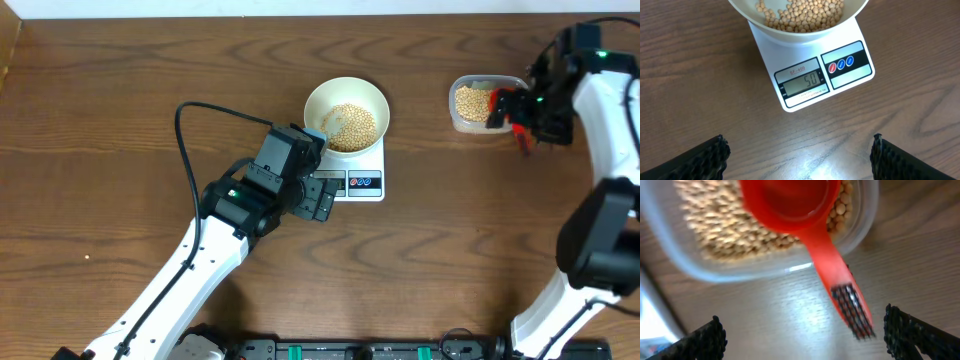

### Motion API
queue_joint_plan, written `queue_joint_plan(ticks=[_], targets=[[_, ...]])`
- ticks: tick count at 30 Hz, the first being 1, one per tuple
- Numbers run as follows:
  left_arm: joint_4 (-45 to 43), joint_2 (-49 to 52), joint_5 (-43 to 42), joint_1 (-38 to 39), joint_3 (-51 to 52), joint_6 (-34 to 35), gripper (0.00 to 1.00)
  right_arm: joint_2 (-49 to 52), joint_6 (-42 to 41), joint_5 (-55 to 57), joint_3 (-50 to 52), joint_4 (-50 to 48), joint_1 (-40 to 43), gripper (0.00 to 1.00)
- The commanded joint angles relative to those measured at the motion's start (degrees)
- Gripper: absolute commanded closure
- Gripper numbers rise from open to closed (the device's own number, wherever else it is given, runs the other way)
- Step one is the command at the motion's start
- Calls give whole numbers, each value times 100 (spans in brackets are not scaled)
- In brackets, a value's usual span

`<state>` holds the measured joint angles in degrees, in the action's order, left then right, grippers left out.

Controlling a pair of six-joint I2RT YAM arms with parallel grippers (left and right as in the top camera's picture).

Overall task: Scoop item into bowl and weigh 50g on scale
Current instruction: 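Open the right gripper and withdraw it from the scoop handle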

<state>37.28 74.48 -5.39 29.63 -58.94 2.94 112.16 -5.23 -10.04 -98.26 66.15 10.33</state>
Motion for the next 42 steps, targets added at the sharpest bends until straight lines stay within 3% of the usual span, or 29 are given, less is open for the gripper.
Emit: queue_joint_plan(ticks=[1, 7, 14, 27, 32, 42], targets=[[20, -42, 94, -20, -9, -17, 8, -953, 723, -398, -560, 275, 181, 1], [20, -42, 94, -20, -9, -17, 8, -2164, 896, 291, -721, 542, 319, 1], [20, -42, 94, -20, -9, -17, 8, -3204, 883, 247, -721, 881, 313, 1], [20, -42, 94, -20, -9, -17, 8, -4035, 704, -140, -387, 1676, 308, 1], [22, -42, 94, -20, -9, -17, 8, -4507, 824, -63, 800, 479, 308, 1], [20, -42, 94, -20, -9, -17, 7, -6902, 828, -114, 5243, -3827, 304, 1]])
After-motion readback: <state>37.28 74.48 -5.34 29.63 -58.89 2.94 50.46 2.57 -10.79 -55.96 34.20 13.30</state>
